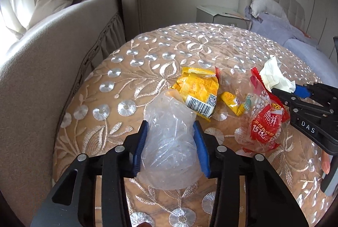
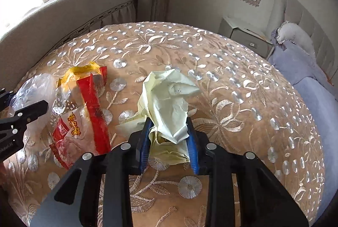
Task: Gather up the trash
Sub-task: 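Grasp the clear plastic bag with the left tool while the right tool grasps the pale yellow paper, then carry bag and paper over the white bin and open both tools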
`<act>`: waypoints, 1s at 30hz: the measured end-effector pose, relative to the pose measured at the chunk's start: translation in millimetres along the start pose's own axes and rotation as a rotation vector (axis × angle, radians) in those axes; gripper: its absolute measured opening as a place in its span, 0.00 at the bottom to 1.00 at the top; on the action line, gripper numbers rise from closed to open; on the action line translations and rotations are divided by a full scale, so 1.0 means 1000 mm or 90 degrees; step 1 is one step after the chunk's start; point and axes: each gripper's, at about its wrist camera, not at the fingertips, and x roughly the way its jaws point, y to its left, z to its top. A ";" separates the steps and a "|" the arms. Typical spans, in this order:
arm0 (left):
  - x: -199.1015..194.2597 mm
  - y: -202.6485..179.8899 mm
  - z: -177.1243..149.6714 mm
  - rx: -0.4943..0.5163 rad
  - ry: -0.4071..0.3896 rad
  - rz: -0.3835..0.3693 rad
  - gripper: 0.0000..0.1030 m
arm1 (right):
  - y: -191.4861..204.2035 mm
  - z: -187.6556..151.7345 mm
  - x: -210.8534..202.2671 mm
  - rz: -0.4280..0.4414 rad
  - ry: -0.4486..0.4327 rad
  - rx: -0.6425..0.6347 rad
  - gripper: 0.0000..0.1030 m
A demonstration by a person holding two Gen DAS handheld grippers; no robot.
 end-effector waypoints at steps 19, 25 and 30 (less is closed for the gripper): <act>-0.163 -0.071 -0.042 0.030 -0.142 -0.057 0.30 | -0.034 -0.067 -0.188 -0.046 -0.170 0.049 0.29; -0.203 -0.128 -0.063 0.086 -0.171 -0.107 0.30 | -0.046 -0.110 -0.247 -0.075 -0.204 0.071 0.29; -0.226 -0.172 -0.084 0.149 -0.187 -0.144 0.30 | -0.057 -0.152 -0.284 -0.108 -0.216 0.099 0.30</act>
